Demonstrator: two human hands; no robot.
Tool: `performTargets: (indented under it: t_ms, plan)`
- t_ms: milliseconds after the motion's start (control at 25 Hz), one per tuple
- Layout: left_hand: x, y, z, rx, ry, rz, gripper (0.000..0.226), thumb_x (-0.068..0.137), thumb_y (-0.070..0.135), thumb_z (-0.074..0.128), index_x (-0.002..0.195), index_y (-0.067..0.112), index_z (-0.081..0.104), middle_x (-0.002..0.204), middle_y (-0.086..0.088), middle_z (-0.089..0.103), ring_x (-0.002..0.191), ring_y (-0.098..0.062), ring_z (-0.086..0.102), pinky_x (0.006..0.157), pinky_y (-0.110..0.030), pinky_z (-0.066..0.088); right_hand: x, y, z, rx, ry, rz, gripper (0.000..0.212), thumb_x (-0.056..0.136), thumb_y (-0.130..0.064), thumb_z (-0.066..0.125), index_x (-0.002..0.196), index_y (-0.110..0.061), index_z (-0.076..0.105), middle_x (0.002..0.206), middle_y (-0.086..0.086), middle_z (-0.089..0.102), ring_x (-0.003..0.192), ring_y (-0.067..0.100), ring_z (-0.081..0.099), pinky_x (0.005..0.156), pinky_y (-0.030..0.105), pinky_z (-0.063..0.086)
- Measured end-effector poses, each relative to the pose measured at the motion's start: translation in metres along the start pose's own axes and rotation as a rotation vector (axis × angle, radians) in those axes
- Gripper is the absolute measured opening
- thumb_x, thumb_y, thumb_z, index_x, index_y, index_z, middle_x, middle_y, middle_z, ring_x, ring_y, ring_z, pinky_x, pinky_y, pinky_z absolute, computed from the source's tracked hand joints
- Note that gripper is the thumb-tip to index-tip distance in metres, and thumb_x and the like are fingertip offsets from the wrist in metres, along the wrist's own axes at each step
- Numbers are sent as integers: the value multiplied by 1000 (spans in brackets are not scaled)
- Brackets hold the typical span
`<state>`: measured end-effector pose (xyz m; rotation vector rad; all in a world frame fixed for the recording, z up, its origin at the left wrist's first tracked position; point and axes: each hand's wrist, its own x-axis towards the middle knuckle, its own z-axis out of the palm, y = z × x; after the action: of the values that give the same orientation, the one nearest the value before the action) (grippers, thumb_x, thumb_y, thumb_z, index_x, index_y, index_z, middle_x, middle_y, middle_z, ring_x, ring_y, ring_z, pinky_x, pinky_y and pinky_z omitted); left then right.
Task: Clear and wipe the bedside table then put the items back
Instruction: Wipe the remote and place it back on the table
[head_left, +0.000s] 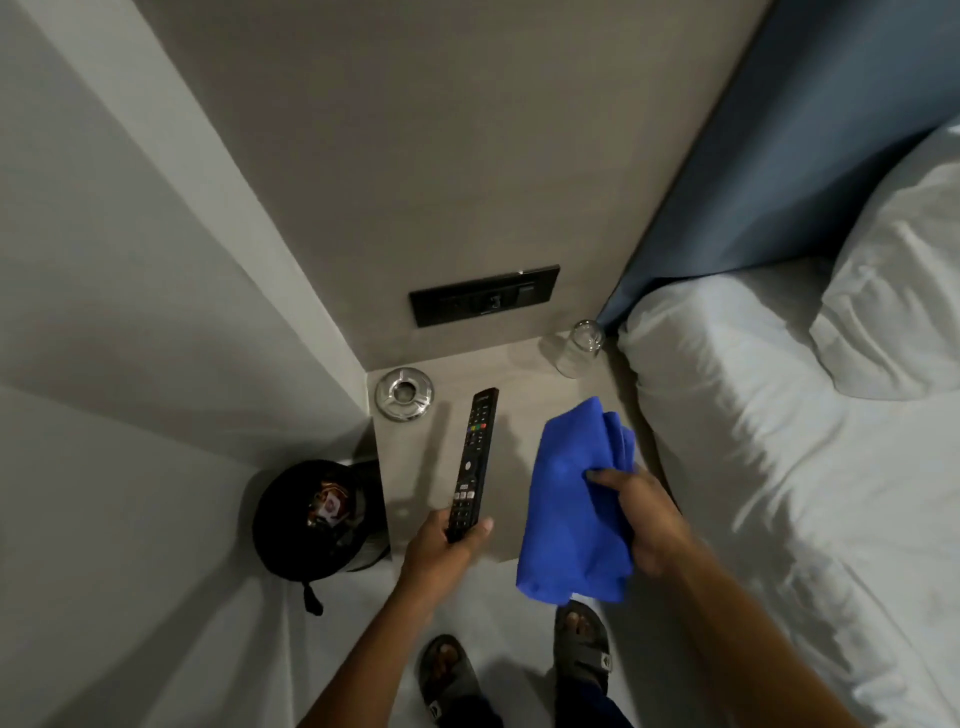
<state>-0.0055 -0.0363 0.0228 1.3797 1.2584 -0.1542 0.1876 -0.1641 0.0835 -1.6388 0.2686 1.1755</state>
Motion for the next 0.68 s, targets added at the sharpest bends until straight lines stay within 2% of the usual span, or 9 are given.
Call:
performTargets:
  t_ms: [80, 240, 360, 440, 480, 520, 560, 640, 680]
  plan:
    - [11, -2, 11, 117, 114, -42, 46, 84, 46, 68, 116, 14, 60, 104, -4, 70, 90, -22, 64, 73, -26, 44, 24, 13, -12, -112, 97, -24, 30, 90, -10, 64, 119, -15, 58, 102, 13, 68, 91, 33, 66, 71, 42, 53]
    - [51, -13, 43, 268, 267, -46, 51, 86, 41, 66, 124, 10, 51, 118, -13, 66, 107, -35, 63, 82, -37, 49, 102, 28, -42, -309, 169, -7, 43, 90, -8, 65, 131, -10, 51, 118, 15, 62, 101, 33, 61, 93, 52, 50]
    - [67, -33, 69, 271, 347, -37, 51, 85, 37, 68, 124, 8, 52, 117, -15, 66, 104, -33, 65, 81, -40, 52, 149, 39, -56, -496, 169, 49, 48, 89, -9, 67, 134, -7, 49, 125, 17, 59, 97, 28, 57, 83, 42, 48]
    - [70, -43, 80, 227, 355, -56, 52, 85, 35, 68, 126, 7, 51, 117, -15, 66, 105, -32, 64, 82, -39, 52, 165, 44, -62, -703, 221, 57, 58, 88, -14, 70, 138, -5, 42, 134, 22, 53, 112, 35, 55, 92, 46, 46]
    - [73, -45, 80, 234, 347, -49, 54, 85, 33, 69, 128, 7, 50, 119, -15, 64, 107, -32, 63, 84, -39, 50, 170, 41, -63, -909, 293, 11, 70, 86, -20, 73, 143, -7, 35, 140, 23, 47, 122, 39, 49, 99, 49, 43]
    - [79, -45, 76, 277, 334, -23, 55, 86, 31, 69, 131, 7, 49, 122, -16, 62, 110, -32, 60, 86, -38, 49, 172, 37, -61, -1154, 374, -122, 81, 83, -25, 75, 147, -11, 27, 144, 23, 41, 130, 40, 42, 104, 52, 38]
    - [86, -45, 69, 356, 311, 21, 57, 86, 27, 68, 135, 7, 47, 125, -18, 58, 113, -33, 57, 89, -40, 48, 173, 32, -55, -1367, 398, -354, 89, 79, -28, 76, 149, -16, 22, 147, 21, 37, 134, 40, 37, 107, 54, 34]
    - [102, -38, 45, 576, 231, 175, 60, 87, 21, 66, 140, 8, 43, 133, -19, 50, 122, -35, 49, 97, -44, 46, 168, 26, -25, -1606, 149, -809, 98, 72, -33, 79, 150, -20, 21, 153, 15, 33, 141, 38, 30, 110, 54, 30]
    - [108, -30, 33, 681, 187, 254, 61, 87, 19, 66, 142, 9, 41, 137, -18, 46, 127, -34, 45, 100, -45, 45, 166, 25, -9, -1702, -19, -883, 103, 70, -35, 81, 152, -21, 21, 157, 12, 28, 146, 35, 23, 113, 54, 25]
